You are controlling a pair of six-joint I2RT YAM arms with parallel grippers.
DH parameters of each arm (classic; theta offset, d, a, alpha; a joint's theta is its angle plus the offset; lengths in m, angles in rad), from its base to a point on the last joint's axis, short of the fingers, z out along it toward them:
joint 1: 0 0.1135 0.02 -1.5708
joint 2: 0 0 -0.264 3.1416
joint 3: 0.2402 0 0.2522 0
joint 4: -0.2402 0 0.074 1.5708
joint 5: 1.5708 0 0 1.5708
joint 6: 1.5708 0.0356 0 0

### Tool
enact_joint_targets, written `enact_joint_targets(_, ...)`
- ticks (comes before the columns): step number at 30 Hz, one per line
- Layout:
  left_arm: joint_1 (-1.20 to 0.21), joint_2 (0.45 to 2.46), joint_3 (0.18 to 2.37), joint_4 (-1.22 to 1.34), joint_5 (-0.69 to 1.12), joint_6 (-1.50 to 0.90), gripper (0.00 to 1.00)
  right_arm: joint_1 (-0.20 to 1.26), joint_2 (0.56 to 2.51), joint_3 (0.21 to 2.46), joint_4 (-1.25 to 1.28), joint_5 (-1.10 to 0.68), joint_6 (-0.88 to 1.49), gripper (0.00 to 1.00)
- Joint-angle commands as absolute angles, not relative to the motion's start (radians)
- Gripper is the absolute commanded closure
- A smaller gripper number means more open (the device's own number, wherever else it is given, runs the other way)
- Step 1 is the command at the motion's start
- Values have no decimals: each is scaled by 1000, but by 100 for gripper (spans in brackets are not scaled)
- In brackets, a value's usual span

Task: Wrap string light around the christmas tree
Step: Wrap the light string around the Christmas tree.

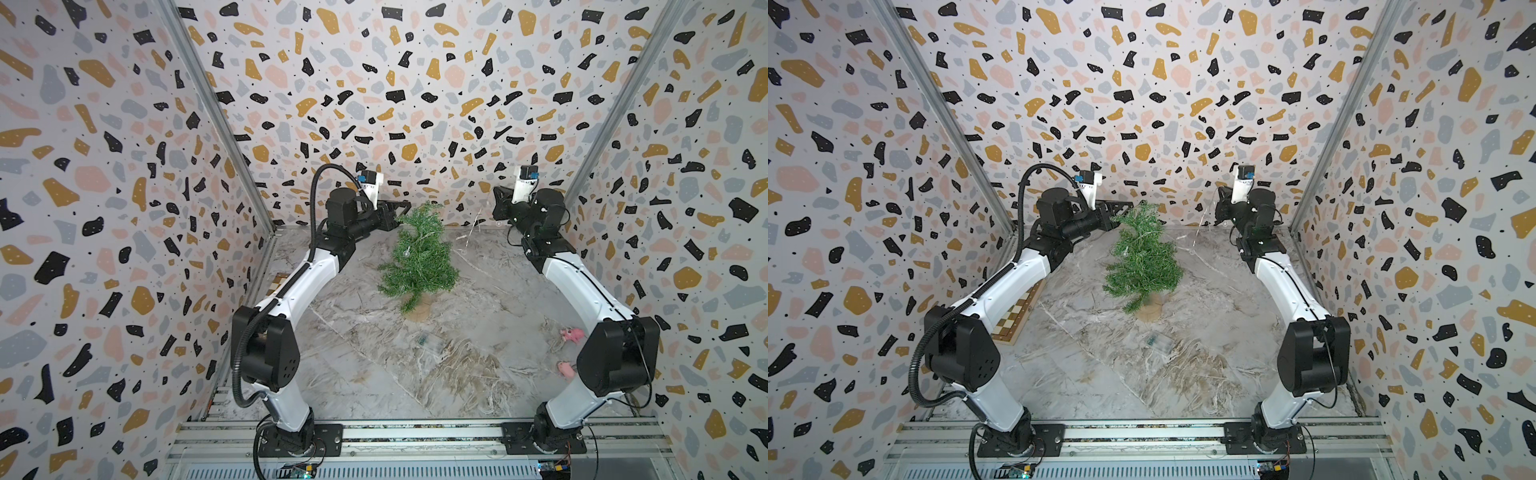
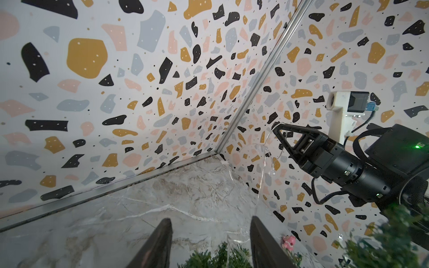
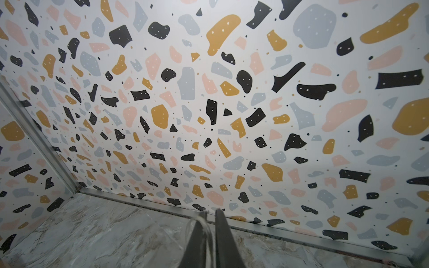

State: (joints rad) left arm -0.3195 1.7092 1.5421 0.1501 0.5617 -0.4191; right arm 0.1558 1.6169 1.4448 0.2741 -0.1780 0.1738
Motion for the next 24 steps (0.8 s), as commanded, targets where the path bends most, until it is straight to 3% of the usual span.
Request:
enact_joint_targets(1, -302, 1644, 1509, 45, 502, -364, 48, 150, 1535, 1440, 234, -124, 145, 88)
enact_joint_targets(18, -265, 1429, 1463, -255, 252, -296, 48, 150, 1409, 1285, 176, -86, 247, 89)
enact_joint_targets(24, -263, 1364, 1452, -413, 134, -282, 48, 138, 1509, 1295, -19, 33, 390, 63)
